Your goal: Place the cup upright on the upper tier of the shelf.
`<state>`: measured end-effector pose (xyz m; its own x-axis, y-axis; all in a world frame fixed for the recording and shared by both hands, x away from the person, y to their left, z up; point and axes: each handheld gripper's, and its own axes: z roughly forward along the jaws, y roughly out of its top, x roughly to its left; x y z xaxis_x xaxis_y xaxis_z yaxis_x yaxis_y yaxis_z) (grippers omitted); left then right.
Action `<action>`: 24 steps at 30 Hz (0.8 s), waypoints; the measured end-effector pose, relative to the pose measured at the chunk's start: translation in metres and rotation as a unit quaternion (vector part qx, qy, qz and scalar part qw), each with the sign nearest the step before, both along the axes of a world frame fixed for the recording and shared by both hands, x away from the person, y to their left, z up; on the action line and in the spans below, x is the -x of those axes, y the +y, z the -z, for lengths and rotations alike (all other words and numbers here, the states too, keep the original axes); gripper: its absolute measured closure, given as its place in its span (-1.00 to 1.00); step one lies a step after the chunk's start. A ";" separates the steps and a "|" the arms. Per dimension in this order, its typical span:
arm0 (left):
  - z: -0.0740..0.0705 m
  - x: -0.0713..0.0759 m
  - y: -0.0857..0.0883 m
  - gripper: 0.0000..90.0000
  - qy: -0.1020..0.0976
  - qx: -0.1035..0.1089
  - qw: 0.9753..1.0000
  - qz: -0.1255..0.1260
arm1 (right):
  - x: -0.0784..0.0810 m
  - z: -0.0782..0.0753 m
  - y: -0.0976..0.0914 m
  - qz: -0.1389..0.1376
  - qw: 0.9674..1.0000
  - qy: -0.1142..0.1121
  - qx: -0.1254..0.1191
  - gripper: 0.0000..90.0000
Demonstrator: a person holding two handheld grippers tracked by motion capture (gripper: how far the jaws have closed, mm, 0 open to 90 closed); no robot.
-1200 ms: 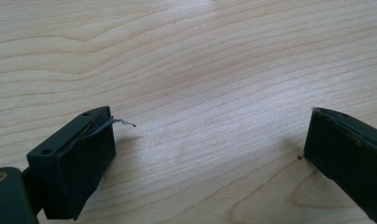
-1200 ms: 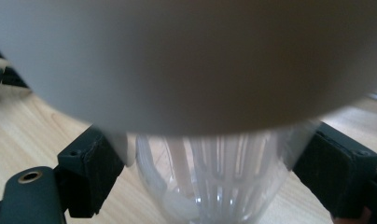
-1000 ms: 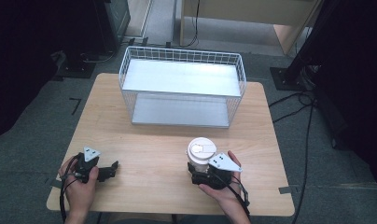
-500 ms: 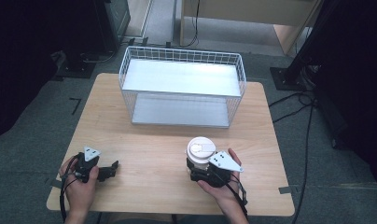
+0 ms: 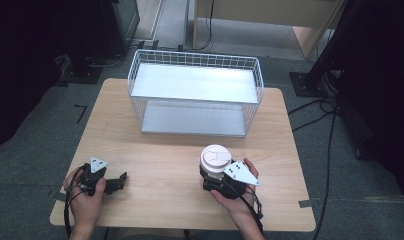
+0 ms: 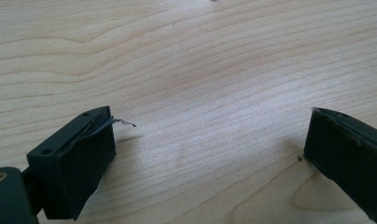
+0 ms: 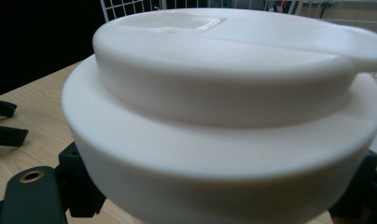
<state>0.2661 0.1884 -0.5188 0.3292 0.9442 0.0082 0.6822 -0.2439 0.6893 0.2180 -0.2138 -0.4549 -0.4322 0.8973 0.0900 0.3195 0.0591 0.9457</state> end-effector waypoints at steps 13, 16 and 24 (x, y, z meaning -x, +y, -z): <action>0.000 0.000 0.000 -0.95 0.001 0.000 1.000 0.000 | 0.000 -0.012 -0.004 0.007 1.000 -0.020 -0.014 -0.65; 0.000 0.000 0.000 -0.95 0.000 0.000 1.000 0.000 | 0.000 -0.017 -0.003 0.002 1.000 -0.026 -0.010 -0.65; 0.000 0.000 0.000 -0.95 0.000 0.000 1.000 0.000 | -0.005 -0.036 0.001 0.005 0.999 -0.039 -0.006 -0.65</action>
<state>0.2661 0.1884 -0.5187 0.3287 0.9444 0.0080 0.6826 -0.2434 0.6890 0.2234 -0.2130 -0.4192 -0.4289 0.9008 0.0676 0.2454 0.0442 0.9684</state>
